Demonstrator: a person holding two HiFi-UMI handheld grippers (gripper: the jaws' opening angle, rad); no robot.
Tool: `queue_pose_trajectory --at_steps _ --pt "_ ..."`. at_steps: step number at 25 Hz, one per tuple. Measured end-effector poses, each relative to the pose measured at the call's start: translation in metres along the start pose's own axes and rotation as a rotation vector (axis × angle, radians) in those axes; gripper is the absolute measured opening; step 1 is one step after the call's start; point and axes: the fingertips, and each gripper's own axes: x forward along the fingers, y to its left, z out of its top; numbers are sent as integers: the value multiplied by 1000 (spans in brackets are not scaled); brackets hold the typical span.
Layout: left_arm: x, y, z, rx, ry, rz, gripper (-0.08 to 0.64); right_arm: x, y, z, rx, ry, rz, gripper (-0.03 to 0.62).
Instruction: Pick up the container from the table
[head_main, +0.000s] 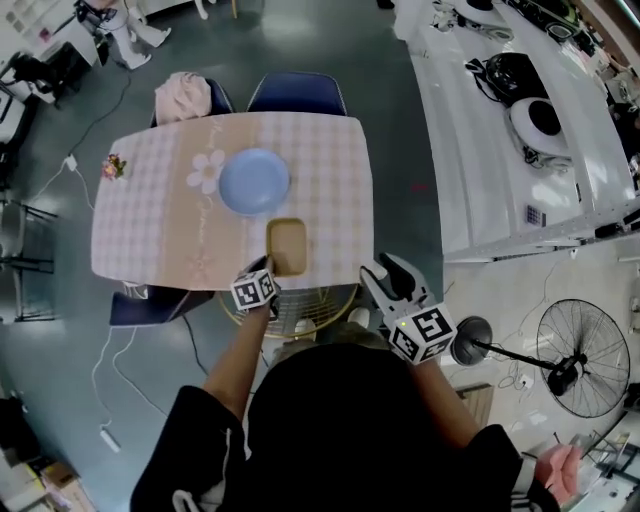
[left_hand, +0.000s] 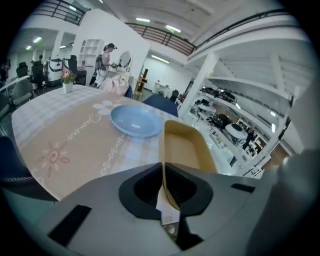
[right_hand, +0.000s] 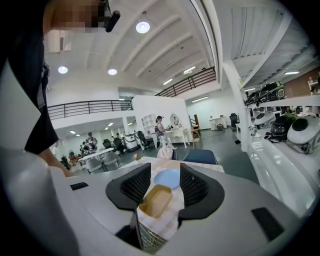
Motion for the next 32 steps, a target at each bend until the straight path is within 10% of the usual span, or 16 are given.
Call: queue_pose_trajectory --at_steps 13,17,32 --pt "-203 -67 97 -68 -395 -98 18 7 -1 32 -50 -87 -93 149" --pt "-234 -76 122 -43 -469 -119 18 7 10 26 -45 -106 -156 12" --pt "-255 -88 161 107 -602 -191 18 -5 33 24 -100 -192 -279 -2"
